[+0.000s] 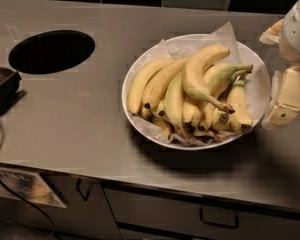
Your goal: Pick banana from white bowl
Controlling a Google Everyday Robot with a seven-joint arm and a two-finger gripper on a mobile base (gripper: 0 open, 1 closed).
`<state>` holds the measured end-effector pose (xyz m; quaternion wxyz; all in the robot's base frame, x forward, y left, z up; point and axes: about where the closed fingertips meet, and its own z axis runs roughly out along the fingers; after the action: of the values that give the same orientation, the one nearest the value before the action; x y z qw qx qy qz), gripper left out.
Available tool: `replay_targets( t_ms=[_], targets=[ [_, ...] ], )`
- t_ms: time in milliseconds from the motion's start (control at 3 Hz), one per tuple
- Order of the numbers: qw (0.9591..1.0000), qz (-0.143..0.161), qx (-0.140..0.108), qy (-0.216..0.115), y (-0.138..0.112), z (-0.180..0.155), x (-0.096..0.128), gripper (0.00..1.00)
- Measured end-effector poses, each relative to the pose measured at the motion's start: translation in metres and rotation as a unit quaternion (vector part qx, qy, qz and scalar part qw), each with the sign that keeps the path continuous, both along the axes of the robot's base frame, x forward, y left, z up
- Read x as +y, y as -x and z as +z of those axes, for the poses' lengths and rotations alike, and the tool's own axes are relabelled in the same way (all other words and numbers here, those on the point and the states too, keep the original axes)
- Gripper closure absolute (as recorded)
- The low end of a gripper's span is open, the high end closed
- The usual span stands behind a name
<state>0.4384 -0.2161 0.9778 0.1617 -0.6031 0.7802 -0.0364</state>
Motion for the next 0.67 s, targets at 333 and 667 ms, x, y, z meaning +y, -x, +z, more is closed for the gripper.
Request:
replay_targets(
  t_ms=[333,667],
  targets=[
    [1.0,0.0,0.0,0.0,0.0,0.0,0.0,0.0],
    [0.9998,0.017,-0.009,0.005,0.0,0.011,0.008,0.0]
  ],
)
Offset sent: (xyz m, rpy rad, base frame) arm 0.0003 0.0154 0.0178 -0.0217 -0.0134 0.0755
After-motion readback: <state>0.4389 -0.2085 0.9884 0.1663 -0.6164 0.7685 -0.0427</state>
